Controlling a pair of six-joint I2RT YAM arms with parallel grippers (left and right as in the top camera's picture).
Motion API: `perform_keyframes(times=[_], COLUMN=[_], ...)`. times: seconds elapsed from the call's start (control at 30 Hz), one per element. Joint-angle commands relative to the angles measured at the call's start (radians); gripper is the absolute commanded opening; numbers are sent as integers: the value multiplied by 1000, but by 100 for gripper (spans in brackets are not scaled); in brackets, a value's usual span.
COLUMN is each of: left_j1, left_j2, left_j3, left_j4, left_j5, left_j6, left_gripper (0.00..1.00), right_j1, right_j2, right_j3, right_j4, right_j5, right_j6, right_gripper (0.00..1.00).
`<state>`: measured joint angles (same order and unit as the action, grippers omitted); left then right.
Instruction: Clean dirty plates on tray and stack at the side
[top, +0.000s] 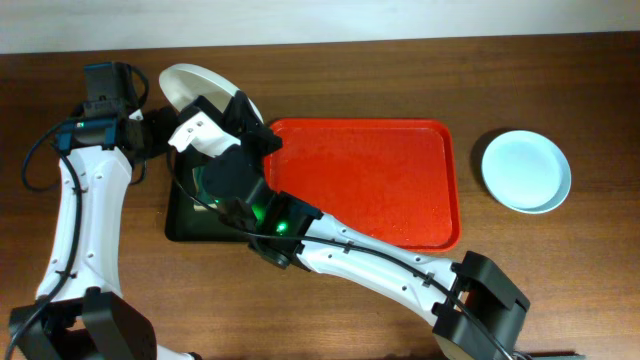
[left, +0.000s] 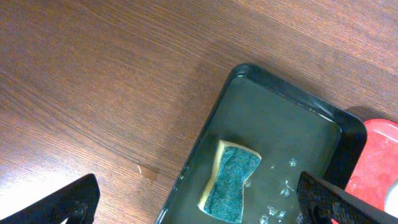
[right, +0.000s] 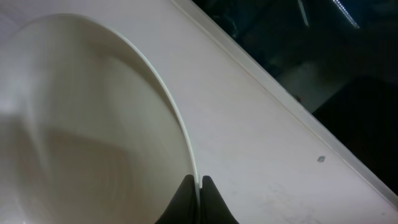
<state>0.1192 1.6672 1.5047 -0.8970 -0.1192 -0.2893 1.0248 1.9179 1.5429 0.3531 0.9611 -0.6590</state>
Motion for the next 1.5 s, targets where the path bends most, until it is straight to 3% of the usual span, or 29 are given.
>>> perform_keyframes(times=[0.0, 0.67, 0.83, 1.0, 1.17, 1.27, 1.47], left_j1=[2, 2, 2, 2, 2, 2, 2], left_j2=[4, 4, 4, 4, 4, 4, 4], left_j3=[3, 3, 3, 3, 3, 3, 3], left_j4=[-2, -2, -2, -2, -1, -2, -2], left_j5=[7, 7, 7, 7, 7, 7, 7], left_j6=[-13, -13, -13, -13, -13, -13, -13], left_gripper=[99, 100, 99, 99, 99, 99, 99], right_j1=[4, 2, -22, -97, -191, -256, -369], right_j2=[2, 2, 2, 2, 2, 2, 2], right_j3=[31, 31, 31, 31, 31, 31, 31], right_j4=[10, -25, -131, -394, -681, -746, -844], right_j5=[21, 21, 20, -10, -341, -554, -914], right_j6=[5, 18, 236, 647, 1000, 1102, 1114], right_gripper=[4, 4, 4, 4, 4, 4, 4])
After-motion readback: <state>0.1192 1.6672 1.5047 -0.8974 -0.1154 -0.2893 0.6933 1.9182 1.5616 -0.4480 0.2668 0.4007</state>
